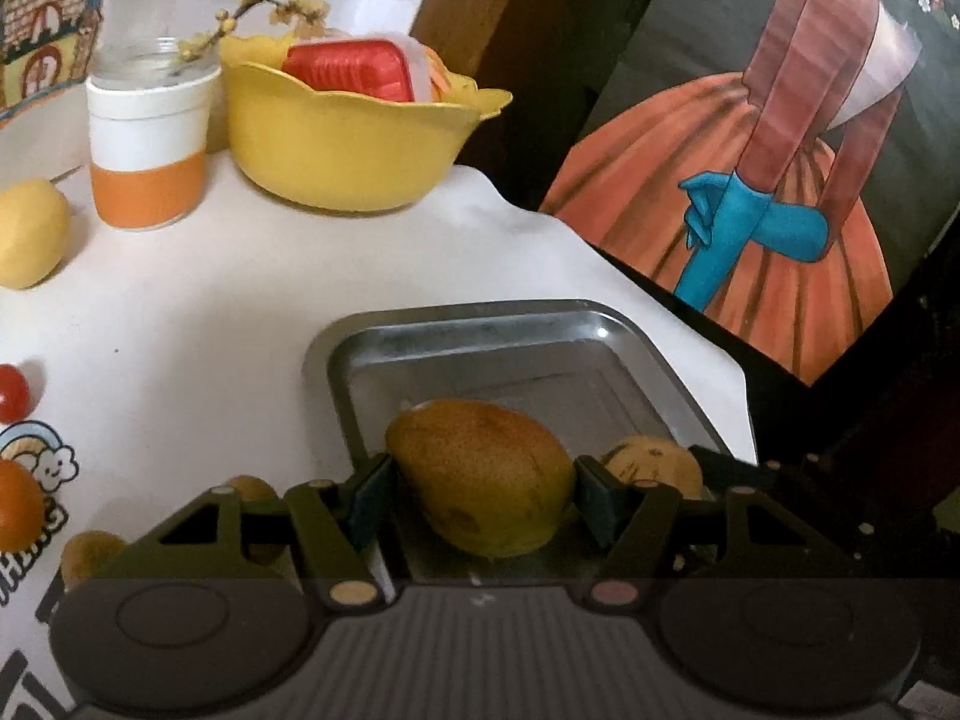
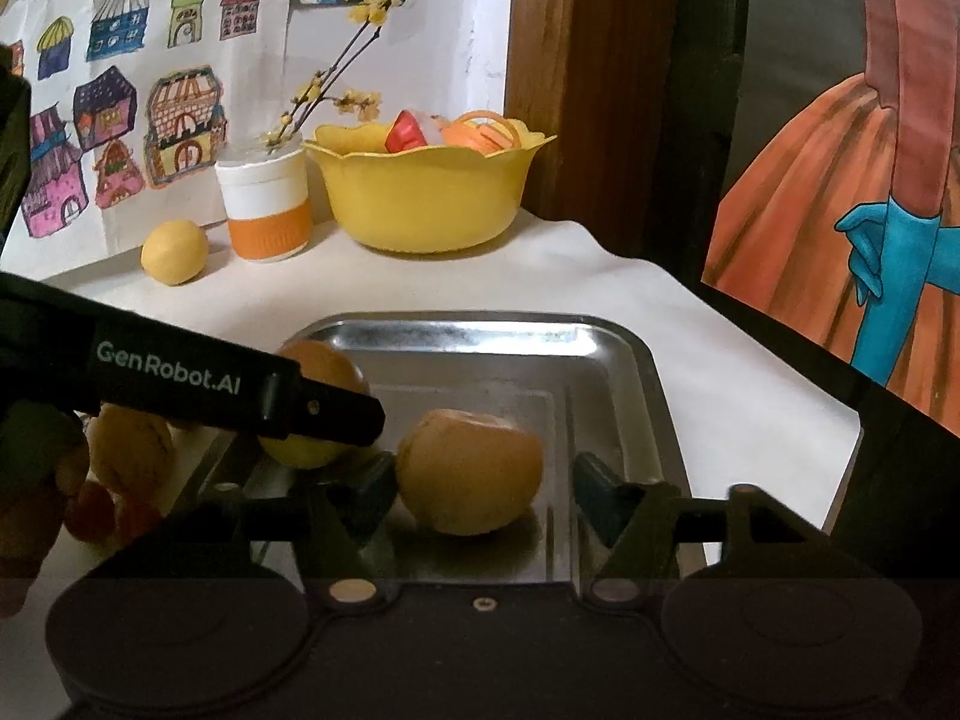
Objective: Organize fruits
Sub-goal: 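Carry the pear with the left tool into the tray while the right tool lowers the striped fruit there, then open both tools and lift them away from the tray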
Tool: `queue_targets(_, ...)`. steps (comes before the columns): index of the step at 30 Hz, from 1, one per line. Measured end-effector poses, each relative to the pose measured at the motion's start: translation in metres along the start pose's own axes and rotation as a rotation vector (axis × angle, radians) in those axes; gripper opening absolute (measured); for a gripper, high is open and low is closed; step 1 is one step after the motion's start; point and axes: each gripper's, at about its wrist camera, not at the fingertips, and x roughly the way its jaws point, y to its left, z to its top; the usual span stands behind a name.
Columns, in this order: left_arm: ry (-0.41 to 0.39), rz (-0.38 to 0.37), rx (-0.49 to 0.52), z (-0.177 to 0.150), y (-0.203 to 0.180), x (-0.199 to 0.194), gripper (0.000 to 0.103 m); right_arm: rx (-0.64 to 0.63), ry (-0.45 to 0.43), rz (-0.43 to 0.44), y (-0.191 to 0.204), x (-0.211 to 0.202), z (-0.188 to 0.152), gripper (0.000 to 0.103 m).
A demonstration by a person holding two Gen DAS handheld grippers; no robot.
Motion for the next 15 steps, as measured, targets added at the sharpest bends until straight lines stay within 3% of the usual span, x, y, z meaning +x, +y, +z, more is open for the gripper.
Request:
queue_targets(11, -0.118, 0.008, 0.037, -0.001, -0.007, -0.046, 0.098, 0.002, -0.025, 0.003, 0.007, -0.021, -0.006, 0.099)
queue_targets(15, -0.153, 0.015, 0.054, -0.006, -0.007, -0.067, 0.103, 0.009, -0.048, 0.0, 0.01, -0.037, -0.01, 0.102)
